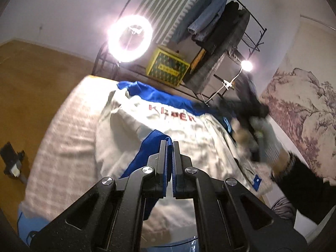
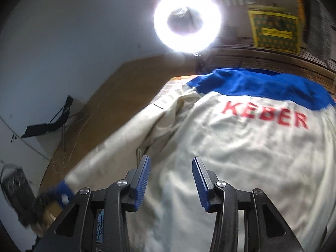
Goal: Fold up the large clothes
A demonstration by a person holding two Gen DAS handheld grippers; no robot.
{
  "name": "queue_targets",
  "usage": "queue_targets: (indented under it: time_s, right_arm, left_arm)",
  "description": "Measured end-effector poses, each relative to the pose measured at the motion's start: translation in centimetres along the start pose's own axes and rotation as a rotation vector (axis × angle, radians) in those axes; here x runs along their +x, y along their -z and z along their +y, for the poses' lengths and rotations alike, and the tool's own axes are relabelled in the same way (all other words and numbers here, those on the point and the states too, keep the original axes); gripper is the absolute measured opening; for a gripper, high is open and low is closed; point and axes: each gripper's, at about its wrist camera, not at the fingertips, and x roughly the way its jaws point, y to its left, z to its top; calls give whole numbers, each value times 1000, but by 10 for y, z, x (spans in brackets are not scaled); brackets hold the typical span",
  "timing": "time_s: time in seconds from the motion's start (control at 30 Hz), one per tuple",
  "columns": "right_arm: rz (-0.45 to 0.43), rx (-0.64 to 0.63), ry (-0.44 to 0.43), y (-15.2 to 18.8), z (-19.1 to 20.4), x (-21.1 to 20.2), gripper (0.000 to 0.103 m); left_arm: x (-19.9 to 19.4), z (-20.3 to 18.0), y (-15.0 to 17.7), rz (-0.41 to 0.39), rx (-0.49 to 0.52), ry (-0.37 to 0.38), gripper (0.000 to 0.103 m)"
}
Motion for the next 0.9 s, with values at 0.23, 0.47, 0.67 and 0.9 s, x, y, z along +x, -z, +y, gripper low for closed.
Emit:
queue_targets:
  time_s: [0.23,0.47,0.67,0.9]
  right_arm:
    - [93,23,-25,-72,11,102,45]
    - [157,-14,24,-125,32,192,48]
    - [230,-35,86,-144,38,262,48]
    - [305,-86,202,-152,47,310,50]
  left_arm:
    - [8,-6,12,13,47,-2,1]
    - [14,1,22,28,76,30,1]
    - [25,9,30,73,72,41,1]
    - [27,15,37,94,78,26,1]
